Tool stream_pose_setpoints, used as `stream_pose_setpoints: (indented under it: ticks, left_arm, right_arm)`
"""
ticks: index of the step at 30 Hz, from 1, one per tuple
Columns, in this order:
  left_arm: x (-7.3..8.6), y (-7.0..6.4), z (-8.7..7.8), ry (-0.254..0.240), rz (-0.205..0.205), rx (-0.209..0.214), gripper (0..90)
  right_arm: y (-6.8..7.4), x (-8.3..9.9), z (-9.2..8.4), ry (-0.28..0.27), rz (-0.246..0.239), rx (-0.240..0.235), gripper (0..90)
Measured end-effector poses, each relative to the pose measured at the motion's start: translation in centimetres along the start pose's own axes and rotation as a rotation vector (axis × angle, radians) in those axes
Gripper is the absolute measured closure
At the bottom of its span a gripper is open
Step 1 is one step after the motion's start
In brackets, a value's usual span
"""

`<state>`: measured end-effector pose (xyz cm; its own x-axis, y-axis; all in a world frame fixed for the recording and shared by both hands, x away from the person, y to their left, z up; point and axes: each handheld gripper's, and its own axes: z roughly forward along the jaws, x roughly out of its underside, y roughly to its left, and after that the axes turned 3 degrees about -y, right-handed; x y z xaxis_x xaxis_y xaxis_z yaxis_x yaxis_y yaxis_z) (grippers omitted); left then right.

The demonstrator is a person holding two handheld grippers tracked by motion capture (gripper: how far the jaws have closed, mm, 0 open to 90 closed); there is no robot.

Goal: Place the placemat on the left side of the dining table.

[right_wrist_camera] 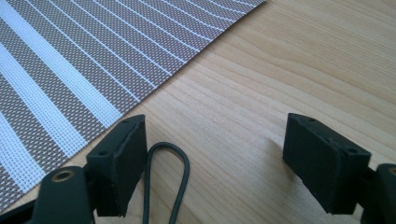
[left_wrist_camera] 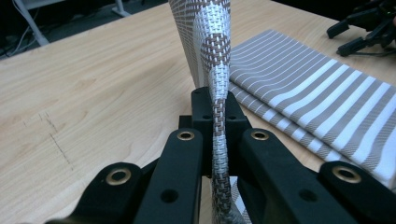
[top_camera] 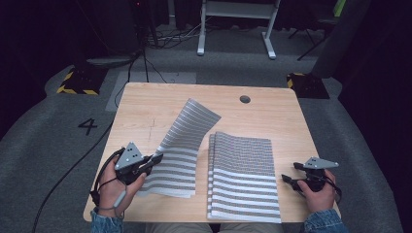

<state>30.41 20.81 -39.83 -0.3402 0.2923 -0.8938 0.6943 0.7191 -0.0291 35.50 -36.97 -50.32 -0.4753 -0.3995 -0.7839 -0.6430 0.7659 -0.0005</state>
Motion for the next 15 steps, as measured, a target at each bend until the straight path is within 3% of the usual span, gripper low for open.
stream_pose_setpoints:
  ticks: [6, 10, 15]
  left_arm:
    - [1.3, 1.8, 1.9, 0.033, -0.038, -0.028, 88.0]
    - [1.9, 2.7, 3.1, 0.071, -0.039, -0.054, 88.0]
    - [2.1, 3.2, 4.3, 0.083, -0.027, -0.069, 87.9]
  right_arm:
    - [0.0, 0.0, 0.0, 0.001, -0.004, 0.000, 22.2]
    - [0.0, 0.0, 0.0, 0.000, -0.001, 0.000, 22.2]
    - [0.0, 0.0, 0.0, 0.000, 0.000, 0.000, 22.2]
